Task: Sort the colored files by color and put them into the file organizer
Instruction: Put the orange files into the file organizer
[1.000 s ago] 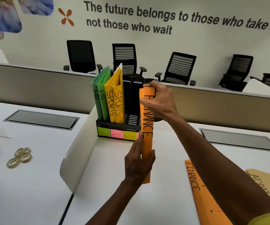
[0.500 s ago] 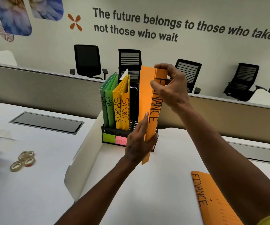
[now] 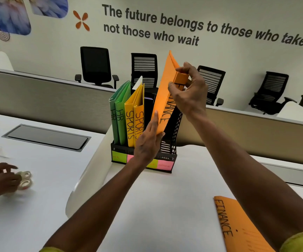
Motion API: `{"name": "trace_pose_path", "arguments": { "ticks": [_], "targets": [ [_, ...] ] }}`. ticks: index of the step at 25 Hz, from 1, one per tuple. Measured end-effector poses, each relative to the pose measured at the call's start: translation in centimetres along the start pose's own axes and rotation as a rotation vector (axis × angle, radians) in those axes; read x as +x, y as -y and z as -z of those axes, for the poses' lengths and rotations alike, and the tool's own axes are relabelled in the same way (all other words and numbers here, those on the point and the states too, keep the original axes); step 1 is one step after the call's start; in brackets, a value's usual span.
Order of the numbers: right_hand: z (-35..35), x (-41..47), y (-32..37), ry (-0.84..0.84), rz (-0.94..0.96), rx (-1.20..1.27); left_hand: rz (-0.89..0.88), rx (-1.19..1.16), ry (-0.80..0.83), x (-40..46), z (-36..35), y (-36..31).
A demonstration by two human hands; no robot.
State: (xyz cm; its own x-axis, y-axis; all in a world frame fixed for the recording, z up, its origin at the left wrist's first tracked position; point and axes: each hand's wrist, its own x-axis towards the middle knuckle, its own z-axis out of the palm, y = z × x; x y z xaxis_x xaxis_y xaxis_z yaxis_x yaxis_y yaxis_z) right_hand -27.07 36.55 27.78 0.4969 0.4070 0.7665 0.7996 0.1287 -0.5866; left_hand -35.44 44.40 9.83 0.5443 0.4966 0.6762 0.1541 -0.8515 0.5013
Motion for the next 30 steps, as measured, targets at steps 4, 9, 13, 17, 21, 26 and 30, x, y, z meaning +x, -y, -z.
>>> {"name": "trace_pose_path", "arguments": {
  "ticks": [4,9,13,17,21,26,30],
  "targets": [
    [-1.7,-1.0,-1.2,0.070,0.003,-0.012,0.059,0.076,0.111,1.5,-0.5,3.0],
    [-3.1,-2.1,-2.2,0.198,0.006,0.008,0.181,0.130,0.146,1.6,-1.3,5.4],
    [-4.1,-2.8,-3.2,0.272,-0.043,0.015,0.253,0.066,0.170,0.9,-1.5,6.6],
    [-4.3,-2.9,-3.9,0.249,-0.053,0.007,0.263,-0.038,0.207,0.5,-1.9,7.1],
    [-3.6,-2.8,-4.9,0.176,-0.094,-0.006,0.336,-0.013,0.269,-0.1,-2.5,7.6],
    [-2.2,-1.9,-7.0,0.230,-0.193,-0.080,0.419,0.030,0.320,-1.2,-3.8,7.4],
    [-1.6,-0.7,-8.6,0.218,-0.261,-0.108,0.443,0.025,0.345,-0.9,-4.3,7.1]
  ]
}}
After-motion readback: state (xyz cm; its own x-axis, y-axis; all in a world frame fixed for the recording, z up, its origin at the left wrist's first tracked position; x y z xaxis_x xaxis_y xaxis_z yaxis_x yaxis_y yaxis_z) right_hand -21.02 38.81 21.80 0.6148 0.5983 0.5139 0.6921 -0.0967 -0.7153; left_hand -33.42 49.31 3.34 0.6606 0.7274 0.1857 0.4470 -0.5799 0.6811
